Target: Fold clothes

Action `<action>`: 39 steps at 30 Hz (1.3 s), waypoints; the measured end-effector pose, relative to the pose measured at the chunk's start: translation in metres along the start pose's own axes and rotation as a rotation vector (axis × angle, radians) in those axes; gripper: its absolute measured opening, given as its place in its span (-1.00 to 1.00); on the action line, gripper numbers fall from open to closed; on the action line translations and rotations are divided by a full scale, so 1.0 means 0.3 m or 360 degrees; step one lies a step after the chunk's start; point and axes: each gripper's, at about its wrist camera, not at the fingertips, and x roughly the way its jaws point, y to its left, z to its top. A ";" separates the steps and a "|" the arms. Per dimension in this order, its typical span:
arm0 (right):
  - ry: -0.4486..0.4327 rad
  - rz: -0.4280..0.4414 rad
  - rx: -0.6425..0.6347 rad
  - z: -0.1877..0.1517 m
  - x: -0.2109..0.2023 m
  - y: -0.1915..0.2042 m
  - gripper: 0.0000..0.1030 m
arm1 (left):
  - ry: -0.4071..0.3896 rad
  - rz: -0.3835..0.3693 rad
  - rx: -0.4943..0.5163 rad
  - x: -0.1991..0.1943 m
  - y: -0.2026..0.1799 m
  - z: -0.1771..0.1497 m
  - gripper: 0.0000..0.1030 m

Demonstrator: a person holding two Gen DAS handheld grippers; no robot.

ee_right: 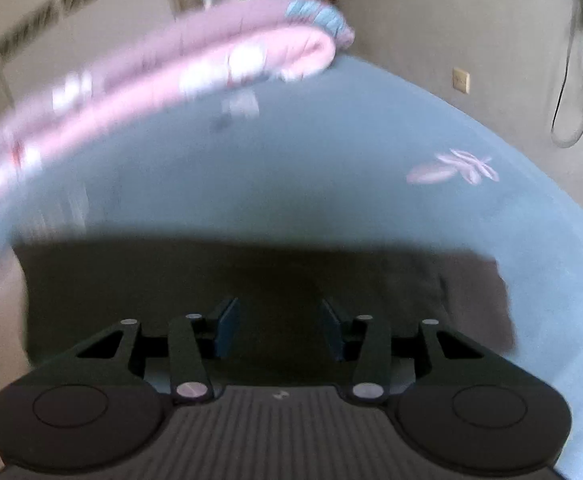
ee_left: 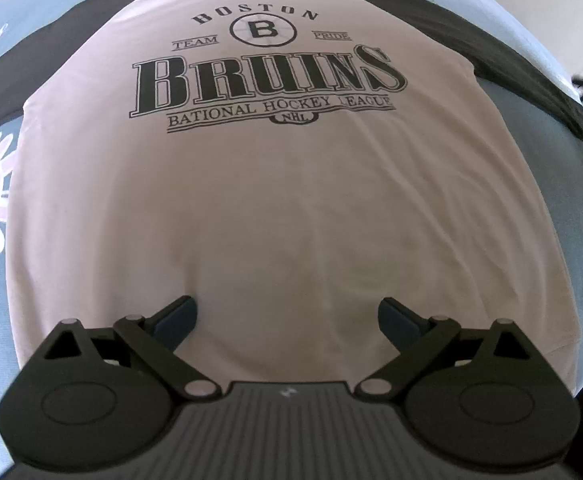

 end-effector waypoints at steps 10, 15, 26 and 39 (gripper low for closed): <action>0.0194 0.0168 0.0438 0.122 0.214 -0.111 -0.02 | 0.0008 -0.0017 -0.0026 0.004 0.009 0.008 0.88; 0.0302 0.0199 0.0480 0.100 0.255 -0.101 -0.03 | 0.0005 -0.0029 -0.0039 0.005 0.011 0.008 0.89; 0.0053 0.0085 0.0412 0.138 0.250 -0.047 -0.03 | -0.0003 -0.0063 -0.0048 0.000 0.023 0.008 0.90; 0.0334 0.0229 -0.0101 -0.150 0.100 0.143 0.04 | -0.0014 -0.0049 -0.0020 -0.001 0.012 0.006 0.92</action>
